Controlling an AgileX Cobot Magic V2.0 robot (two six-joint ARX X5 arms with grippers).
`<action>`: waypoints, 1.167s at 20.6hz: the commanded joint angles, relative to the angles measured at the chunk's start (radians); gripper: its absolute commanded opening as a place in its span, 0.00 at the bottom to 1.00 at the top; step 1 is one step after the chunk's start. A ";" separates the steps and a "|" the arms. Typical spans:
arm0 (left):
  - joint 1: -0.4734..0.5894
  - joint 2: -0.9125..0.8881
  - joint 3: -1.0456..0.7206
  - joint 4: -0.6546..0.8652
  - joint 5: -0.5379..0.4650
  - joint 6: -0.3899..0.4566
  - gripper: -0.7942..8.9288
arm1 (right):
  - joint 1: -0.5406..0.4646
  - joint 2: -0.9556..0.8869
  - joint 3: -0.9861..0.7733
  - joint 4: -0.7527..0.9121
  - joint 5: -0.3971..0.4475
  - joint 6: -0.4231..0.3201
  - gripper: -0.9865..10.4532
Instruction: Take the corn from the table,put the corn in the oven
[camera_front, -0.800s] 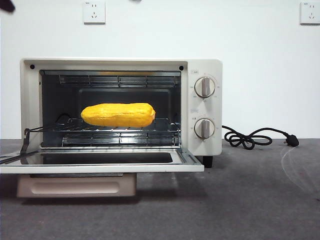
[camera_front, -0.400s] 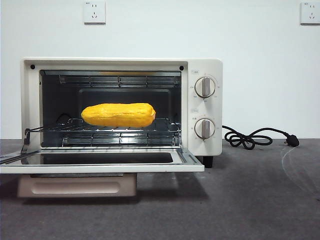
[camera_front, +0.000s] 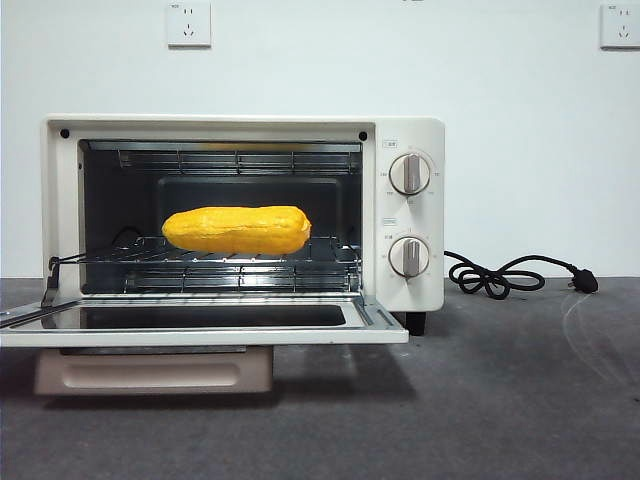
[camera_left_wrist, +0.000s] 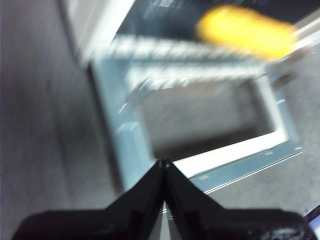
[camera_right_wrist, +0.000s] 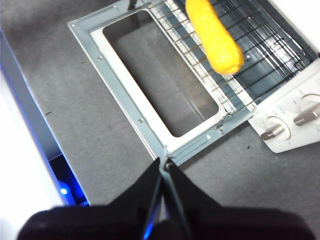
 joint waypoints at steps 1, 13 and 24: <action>0.030 0.072 -0.006 0.055 0.009 -0.013 0.07 | -0.022 -0.002 0.004 -0.001 -0.015 0.010 0.08; 0.063 0.371 -0.005 0.167 -0.018 -0.049 0.07 | -0.031 -0.002 0.004 0.000 -0.019 0.010 0.08; -0.047 0.436 -0.005 0.142 -0.125 -0.054 0.07 | -0.031 -0.002 0.004 -0.003 -0.019 0.011 0.08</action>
